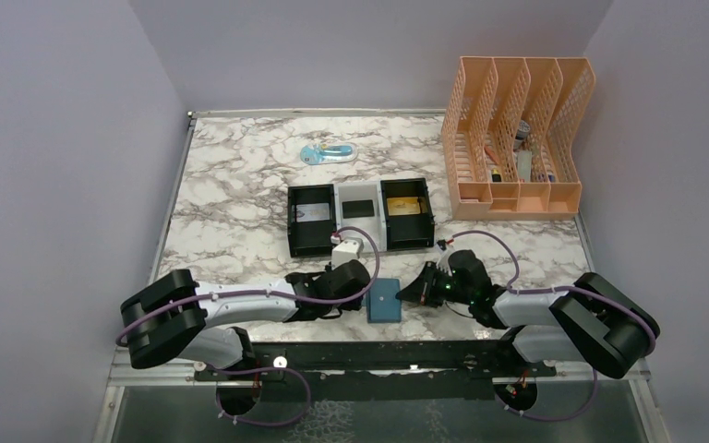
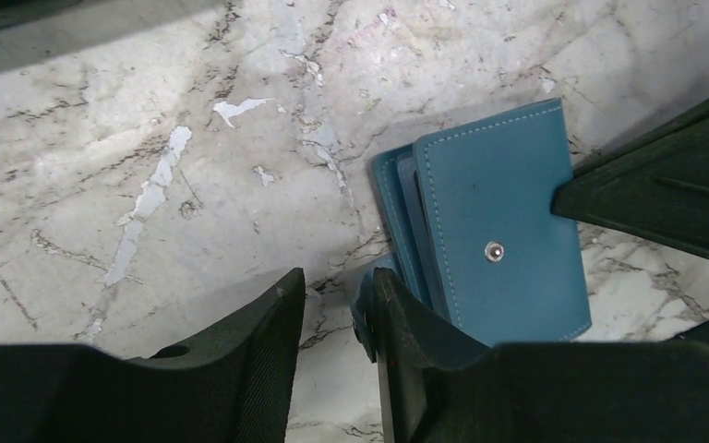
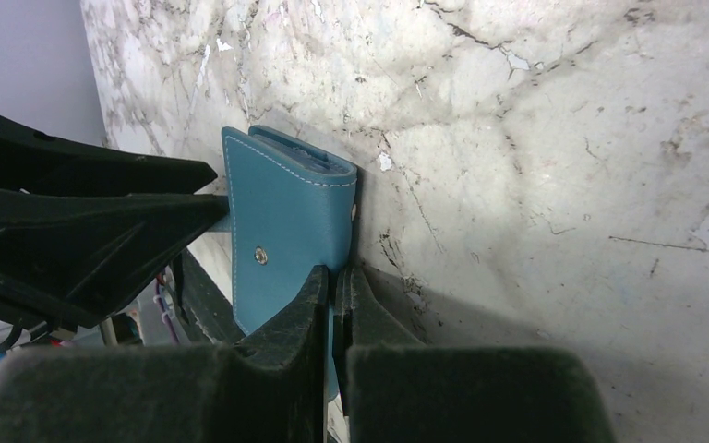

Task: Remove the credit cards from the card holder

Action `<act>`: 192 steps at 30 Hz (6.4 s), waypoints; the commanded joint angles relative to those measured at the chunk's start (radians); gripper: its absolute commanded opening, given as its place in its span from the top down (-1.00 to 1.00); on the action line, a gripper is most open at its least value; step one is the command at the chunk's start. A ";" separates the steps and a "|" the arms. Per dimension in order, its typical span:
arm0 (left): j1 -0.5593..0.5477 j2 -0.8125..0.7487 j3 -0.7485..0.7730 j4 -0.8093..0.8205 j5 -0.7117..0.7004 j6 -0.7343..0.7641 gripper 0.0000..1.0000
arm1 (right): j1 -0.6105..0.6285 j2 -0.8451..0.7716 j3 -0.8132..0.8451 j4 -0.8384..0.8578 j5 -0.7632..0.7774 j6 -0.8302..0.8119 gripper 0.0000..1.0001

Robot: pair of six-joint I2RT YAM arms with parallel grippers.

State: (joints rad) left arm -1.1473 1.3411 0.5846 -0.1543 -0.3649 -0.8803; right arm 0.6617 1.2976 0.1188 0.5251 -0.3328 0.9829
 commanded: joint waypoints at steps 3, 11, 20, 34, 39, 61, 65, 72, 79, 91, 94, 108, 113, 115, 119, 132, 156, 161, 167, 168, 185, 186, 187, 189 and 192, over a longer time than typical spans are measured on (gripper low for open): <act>0.024 -0.071 -0.052 0.119 0.084 -0.005 0.30 | 0.001 0.029 -0.005 -0.062 0.016 -0.032 0.98; 0.039 -0.045 -0.053 0.113 0.086 -0.016 0.57 | 0.001 0.026 -0.006 -0.063 0.014 -0.029 0.97; 0.038 -0.119 -0.053 0.120 0.102 0.005 1.00 | 0.001 0.005 0.039 -0.116 -0.019 -0.078 0.63; 0.037 -0.305 0.008 0.064 0.159 0.025 1.00 | 0.001 -0.301 0.185 -0.534 0.164 -0.142 -0.17; 0.006 -0.254 0.038 0.124 0.196 0.019 1.00 | 0.001 -0.446 0.184 -0.616 0.235 -0.121 -0.17; -0.025 -0.284 -0.034 0.237 0.147 -0.055 1.00 | 0.001 -0.647 0.149 -0.605 0.014 -0.107 -0.15; -0.025 -0.327 -0.079 0.136 0.082 -0.081 1.00 | 0.001 -0.630 0.122 -0.541 -0.034 -0.115 -0.13; -0.022 -0.495 -0.159 -0.127 -0.125 -0.141 1.00 | 0.001 -0.498 0.107 -0.412 -0.138 -0.119 -0.05; -0.012 -0.583 -0.235 -0.184 -0.136 -0.168 1.00 | 0.018 -0.347 0.126 -0.260 -0.218 -0.094 0.21; -0.010 -0.616 -0.257 -0.167 -0.118 -0.176 1.00 | 0.235 -0.006 0.341 -0.342 0.020 -0.177 0.39; -0.010 -0.635 -0.279 -0.132 -0.096 -0.187 0.83 | 0.240 0.051 0.353 -0.391 0.125 -0.165 0.40; -0.010 -0.784 -0.469 0.192 0.056 -0.250 -0.63 | 0.241 0.163 0.291 -0.269 0.110 -0.159 0.44; -0.010 -0.819 -0.513 0.266 0.087 -0.270 -0.65 | 0.242 0.200 0.291 -0.246 0.093 -0.147 0.45; -0.011 -0.824 -0.508 0.250 0.086 -0.268 -0.65 | 0.242 0.206 0.287 -0.237 0.089 -0.144 0.45; -0.009 -0.821 -0.518 0.248 0.075 -0.259 -0.64 | 0.242 0.204 0.284 -0.229 0.084 -0.138 0.46; -0.010 -0.595 -0.484 0.390 0.087 -0.222 0.25 | 0.241 0.062 0.309 -0.324 0.143 -0.149 0.45; -0.011 -0.598 -0.461 0.322 0.095 -0.235 0.97 | 0.241 -0.138 0.274 -0.511 0.177 -0.118 0.07; -0.011 -0.578 -0.458 0.323 0.097 -0.242 0.99 | 0.241 -0.098 0.262 -0.440 0.117 -0.114 0.08; -0.010 -0.558 -0.456 0.327 0.097 -0.249 1.00 | 0.242 -0.101 0.259 -0.399 0.078 -0.114 0.12; -0.010 -0.556 -0.457 0.328 0.098 -0.249 1.00 | 0.240 -0.102 0.261 -0.394 0.069 -0.112 0.12; -0.012 -0.548 -0.490 0.375 0.102 -0.289 1.00 | 0.245 0.107 0.288 -0.073 -0.135 -0.045 0.07; -0.012 -0.553 -0.493 0.374 0.099 -0.293 0.94 | 0.246 0.135 0.289 -0.050 -0.139 -0.037 0.06; -0.012 -0.558 -0.495 0.370 0.096 -0.296 0.82 | 0.246 0.162 0.292 -0.028 -0.146 -0.031 0.04; -0.013 -0.572 -0.498 0.364 0.095 -0.294 0.67 | 0.248 0.206 0.288 0.018 -0.155 -0.019 -0.03; -0.013 -0.595 -0.502 0.348 0.093 -0.291 0.56 | 0.248 0.223 0.278 0.073 -0.162 -0.011 -0.14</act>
State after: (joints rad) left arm -1.1599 0.7769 0.0994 0.1944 -0.2794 -1.1618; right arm 0.9028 1.4967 0.3882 0.4660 -0.4553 0.9516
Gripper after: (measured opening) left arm 0.192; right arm 0.537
